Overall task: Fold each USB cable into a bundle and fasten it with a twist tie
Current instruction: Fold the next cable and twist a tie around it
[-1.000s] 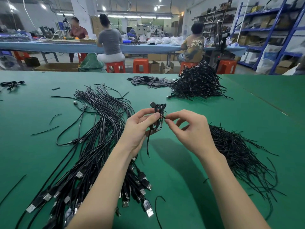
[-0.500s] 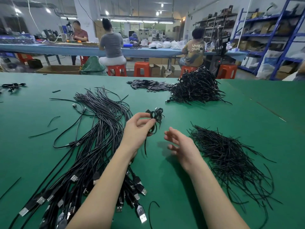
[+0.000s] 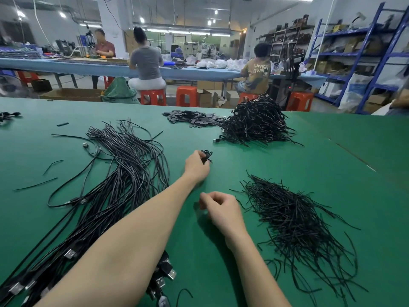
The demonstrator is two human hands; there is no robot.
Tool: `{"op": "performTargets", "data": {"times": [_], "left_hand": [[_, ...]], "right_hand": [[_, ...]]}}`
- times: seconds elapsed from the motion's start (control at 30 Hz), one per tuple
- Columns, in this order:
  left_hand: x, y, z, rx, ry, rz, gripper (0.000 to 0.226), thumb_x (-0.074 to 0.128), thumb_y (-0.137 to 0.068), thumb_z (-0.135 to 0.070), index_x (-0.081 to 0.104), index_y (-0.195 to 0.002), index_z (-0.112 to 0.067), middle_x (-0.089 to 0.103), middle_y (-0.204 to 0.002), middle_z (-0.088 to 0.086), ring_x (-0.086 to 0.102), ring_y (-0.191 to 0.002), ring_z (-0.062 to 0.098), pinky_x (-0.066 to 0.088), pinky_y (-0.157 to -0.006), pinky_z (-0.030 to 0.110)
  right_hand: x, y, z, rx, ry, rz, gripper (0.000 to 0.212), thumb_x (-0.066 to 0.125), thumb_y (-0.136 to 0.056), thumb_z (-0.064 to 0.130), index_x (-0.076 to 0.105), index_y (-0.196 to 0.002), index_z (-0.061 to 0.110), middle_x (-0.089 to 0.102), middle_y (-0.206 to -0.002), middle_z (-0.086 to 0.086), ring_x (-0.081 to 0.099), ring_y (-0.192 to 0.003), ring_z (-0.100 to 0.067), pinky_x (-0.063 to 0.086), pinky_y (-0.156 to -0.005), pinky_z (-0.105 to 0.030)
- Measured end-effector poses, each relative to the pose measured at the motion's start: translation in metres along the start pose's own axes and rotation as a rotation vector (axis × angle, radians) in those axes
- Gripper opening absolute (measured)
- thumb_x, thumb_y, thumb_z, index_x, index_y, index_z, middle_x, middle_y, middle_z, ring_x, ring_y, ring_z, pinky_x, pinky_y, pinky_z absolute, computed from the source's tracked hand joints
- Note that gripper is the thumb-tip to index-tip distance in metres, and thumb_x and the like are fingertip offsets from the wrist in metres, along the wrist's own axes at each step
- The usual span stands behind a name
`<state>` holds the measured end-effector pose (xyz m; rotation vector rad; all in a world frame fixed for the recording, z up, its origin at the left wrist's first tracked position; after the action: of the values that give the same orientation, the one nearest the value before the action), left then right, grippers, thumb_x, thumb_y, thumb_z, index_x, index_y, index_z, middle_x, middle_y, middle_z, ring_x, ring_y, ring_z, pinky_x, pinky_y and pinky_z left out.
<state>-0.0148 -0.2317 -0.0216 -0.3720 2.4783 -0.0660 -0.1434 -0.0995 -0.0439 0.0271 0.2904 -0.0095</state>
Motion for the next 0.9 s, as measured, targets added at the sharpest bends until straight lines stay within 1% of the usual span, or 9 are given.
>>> {"op": "performTargets", "data": {"times": [0.1,0.23,0.37,0.5,0.63,0.7,0.77,0.83,0.9], "left_hand": [[-0.012,0.008,-0.011,0.074,-0.040,-0.015,0.033,0.061,-0.096,-0.018,0.059,-0.126,-0.005,0.060,-0.131,0.014,0.053,-0.123,0.026,0.033,-0.103,0.027],[-0.046,0.037,-0.024,0.136,0.016,-0.066,0.022,0.063,-0.093,-0.019,0.065,-0.114,-0.010,0.062,-0.125,0.007,0.054,-0.121,0.020,0.036,-0.101,0.026],[-0.062,0.085,-0.009,0.072,0.070,0.124,0.014,0.067,-0.092,-0.029,0.068,-0.101,-0.020,0.070,-0.108,-0.007,0.064,-0.104,0.010,0.049,-0.095,0.029],[-0.076,0.126,0.010,0.069,-0.003,0.173,0.010,0.066,-0.091,-0.035,0.070,-0.093,-0.026,0.071,-0.096,-0.013,0.064,-0.091,0.005,0.047,-0.086,0.024],[-0.082,0.133,0.013,0.096,-0.210,0.149,0.014,0.058,-0.096,-0.028,0.067,-0.105,-0.021,0.068,-0.103,-0.006,0.062,-0.097,0.014,0.042,-0.083,0.022],[-0.089,0.133,0.011,0.122,-0.447,0.039,0.023,0.056,-0.097,-0.029,0.059,-0.116,-0.015,0.063,-0.113,0.004,0.056,-0.108,0.022,0.046,-0.088,0.031],[-0.089,0.135,0.015,0.081,-0.709,0.002,0.037,0.057,-0.097,-0.033,0.049,-0.125,-0.011,0.055,-0.123,0.010,0.048,-0.120,0.029,0.046,-0.091,0.038],[-0.086,0.138,0.022,-0.001,-0.789,0.039,0.035,0.057,-0.097,-0.030,0.048,-0.122,-0.008,0.054,-0.124,0.013,0.050,-0.119,0.031,0.045,-0.084,0.038],[-0.084,0.137,0.022,-0.032,-0.790,0.032,0.021,0.057,-0.095,-0.023,0.050,-0.110,-0.010,0.059,-0.115,0.012,0.056,-0.109,0.030,0.041,-0.074,0.036]], "right_hand": [[0.000,-0.001,-0.001,-0.001,0.031,-0.006,0.029,0.066,-0.090,0.037,0.074,-0.071,0.016,0.074,-0.076,-0.001,0.055,-0.063,-0.010,0.045,-0.067,-0.028],[-0.002,-0.002,-0.001,0.005,0.026,-0.005,0.028,0.066,-0.089,0.035,0.075,-0.070,0.016,0.074,-0.077,-0.004,0.053,-0.062,-0.012,0.044,-0.066,-0.029],[0.000,-0.001,0.001,0.007,0.009,0.004,0.029,0.067,-0.089,0.036,0.074,-0.068,0.016,0.075,-0.075,0.001,0.052,-0.059,-0.010,0.044,-0.067,-0.029],[-0.002,-0.001,-0.001,0.015,-0.020,0.024,0.029,0.069,-0.089,0.037,0.074,-0.066,0.020,0.074,-0.071,0.008,0.055,-0.060,-0.009,0.048,-0.072,-0.033],[-0.001,0.000,0.000,0.003,-0.012,0.037,0.027,0.070,-0.089,0.032,0.072,-0.066,0.020,0.072,-0.068,0.008,0.057,-0.059,-0.010,0.053,-0.076,-0.036],[0.000,0.000,0.001,-0.003,-0.009,0.038,0.025,0.070,-0.090,0.030,0.071,-0.067,0.020,0.071,-0.068,0.009,0.058,-0.058,-0.009,0.054,-0.076,-0.036],[0.000,0.002,0.001,-0.002,-0.020,0.054,0.021,0.069,-0.090,0.029,0.072,-0.071,0.020,0.071,-0.068,0.010,0.056,-0.053,-0.007,0.053,-0.071,-0.031],[0.000,0.003,0.002,-0.003,-0.019,0.064,0.019,0.069,-0.091,0.027,0.073,-0.075,0.019,0.071,-0.068,0.010,0.056,-0.052,-0.007,0.053,-0.068,-0.028],[0.000,0.004,0.002,-0.004,-0.012,0.067,0.017,0.068,-0.091,0.026,0.073,-0.076,0.019,0.071,-0.069,0.010,0.056,-0.053,-0.007,0.052,-0.066,-0.025]]}}
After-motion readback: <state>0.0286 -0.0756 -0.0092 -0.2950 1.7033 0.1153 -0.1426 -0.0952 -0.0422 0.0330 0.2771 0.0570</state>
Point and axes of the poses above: each hand's wrist, its own y-axis away from the middle knuckle, its own x-axis out of the palm, z = x × y, the point moved 8 cm from there along -y, towards the middle knuckle
